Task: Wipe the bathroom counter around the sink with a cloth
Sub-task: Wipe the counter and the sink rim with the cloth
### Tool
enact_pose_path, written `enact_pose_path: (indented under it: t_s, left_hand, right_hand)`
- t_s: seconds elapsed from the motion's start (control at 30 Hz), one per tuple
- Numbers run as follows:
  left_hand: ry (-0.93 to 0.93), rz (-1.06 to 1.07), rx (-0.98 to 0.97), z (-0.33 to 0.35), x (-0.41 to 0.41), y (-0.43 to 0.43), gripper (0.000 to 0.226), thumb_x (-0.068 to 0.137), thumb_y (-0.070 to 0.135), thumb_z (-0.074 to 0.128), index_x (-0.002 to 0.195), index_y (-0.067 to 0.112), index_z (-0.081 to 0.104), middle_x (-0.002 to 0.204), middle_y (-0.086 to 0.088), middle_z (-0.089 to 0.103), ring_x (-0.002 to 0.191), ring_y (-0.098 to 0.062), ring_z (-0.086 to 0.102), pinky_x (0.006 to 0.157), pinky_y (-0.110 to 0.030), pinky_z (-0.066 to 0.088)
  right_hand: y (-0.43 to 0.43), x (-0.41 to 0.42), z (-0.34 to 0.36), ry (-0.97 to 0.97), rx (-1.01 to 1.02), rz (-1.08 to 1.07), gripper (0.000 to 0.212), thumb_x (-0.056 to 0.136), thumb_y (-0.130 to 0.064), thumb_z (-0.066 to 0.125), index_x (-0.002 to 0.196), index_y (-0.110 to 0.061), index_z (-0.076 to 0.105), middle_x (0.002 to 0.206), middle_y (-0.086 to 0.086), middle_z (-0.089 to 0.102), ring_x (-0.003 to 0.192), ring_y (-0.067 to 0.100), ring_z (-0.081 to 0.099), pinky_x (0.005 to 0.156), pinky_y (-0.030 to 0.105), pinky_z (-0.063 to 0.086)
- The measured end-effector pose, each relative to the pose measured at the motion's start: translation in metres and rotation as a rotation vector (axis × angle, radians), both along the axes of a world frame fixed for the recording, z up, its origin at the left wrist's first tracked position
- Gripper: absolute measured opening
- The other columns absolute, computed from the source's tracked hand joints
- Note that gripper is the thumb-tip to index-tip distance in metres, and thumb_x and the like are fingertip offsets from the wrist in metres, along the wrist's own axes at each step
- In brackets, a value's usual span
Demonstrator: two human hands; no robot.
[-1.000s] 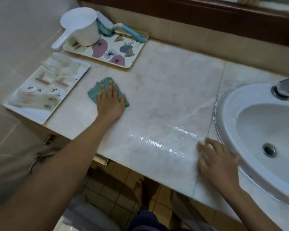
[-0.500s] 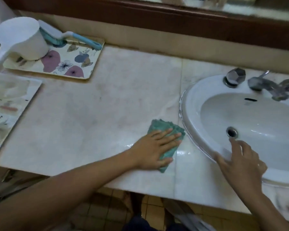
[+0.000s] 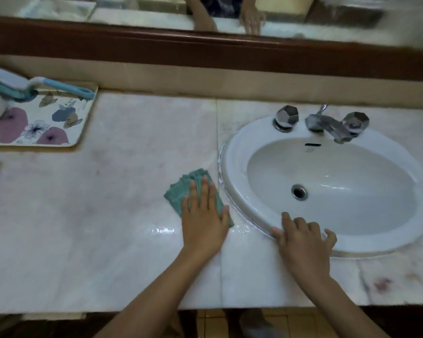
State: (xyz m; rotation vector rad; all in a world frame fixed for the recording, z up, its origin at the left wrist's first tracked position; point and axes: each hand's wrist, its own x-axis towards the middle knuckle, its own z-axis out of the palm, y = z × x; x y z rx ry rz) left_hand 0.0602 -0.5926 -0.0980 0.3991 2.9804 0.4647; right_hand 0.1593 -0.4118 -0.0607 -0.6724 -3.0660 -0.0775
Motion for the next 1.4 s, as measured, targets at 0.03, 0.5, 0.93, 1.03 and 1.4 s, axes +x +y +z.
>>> enact_pose_path:
  t_s: [0.03, 0.5, 0.93, 1.03, 1.4]
  left_hand:
    - [0.013, -0.009, 0.021, 0.001, 0.026, 0.014, 0.069, 0.095, 0.047, 0.031, 0.154, 0.013, 0.019, 0.162, -0.004, 0.009, 0.15, -0.026, 0.002, 0.117, -0.045, 0.006]
    - [-0.068, 0.14, -0.051, 0.004, -0.067, 0.003, 0.065, 0.099, 0.041, 0.021, 0.156, 0.016, 0.001, 0.163, 0.001, -0.004, 0.15, -0.02, -0.006, 0.119, -0.042, 0.006]
    - [-0.055, 0.077, -0.062, 0.004, -0.041, -0.005, 0.065, 0.097, 0.048, 0.01, 0.155, 0.02, 0.001, 0.163, 0.005, -0.008, 0.149, -0.018, -0.011, 0.12, -0.039, 0.002]
    - [-0.059, -0.084, -0.067, 0.001, 0.004, -0.016, 0.064, 0.098, 0.049, 0.021, 0.155, 0.024, 0.006, 0.163, 0.009, -0.004, 0.15, -0.016, -0.008, 0.118, -0.037, 0.003]
    - [-0.033, -0.427, -0.174, 0.008, -0.276, -0.01, 0.064, 0.1, 0.052, 0.017, 0.155, 0.021, 0.007, 0.163, 0.003, -0.004, 0.15, -0.019, -0.004, 0.12, -0.045, 0.008]
  right_hand:
    - [0.001, -0.001, 0.0, 0.01, -0.001, 0.009, 0.029, 0.09, -0.038, 0.057, 0.111, -0.021, 0.063, 0.083, 0.003, 0.065, 0.08, 0.032, 0.057, 0.087, 0.052, 0.028]
    - [0.021, -0.006, 0.016, -0.114, -0.055, 0.147, 0.03, 0.082, -0.038, 0.06, 0.104, -0.019, 0.066, 0.08, 0.002, 0.065, 0.078, 0.028, 0.06, 0.087, 0.051, 0.031]
    - [0.012, -0.042, 0.043, -0.257, -0.285, 0.09, 0.044, 0.091, -0.052, 0.037, 0.131, -0.036, 0.045, 0.131, -0.007, 0.045, 0.122, 0.019, 0.039, 0.105, 0.042, 0.02]
    - [-0.006, -0.063, 0.042, -0.166, -0.321, 0.057, 0.06, 0.09, -0.056, 0.039, 0.143, -0.028, 0.035, 0.137, -0.003, 0.044, 0.123, 0.021, 0.041, 0.102, 0.04, 0.022]
    - [-0.032, -0.105, 0.021, -0.155, -0.195, 0.064, 0.028, 0.076, -0.035, 0.074, 0.063, -0.016, 0.058, 0.062, -0.006, 0.025, 0.055, 0.027, 0.057, 0.056, 0.029, 0.023]
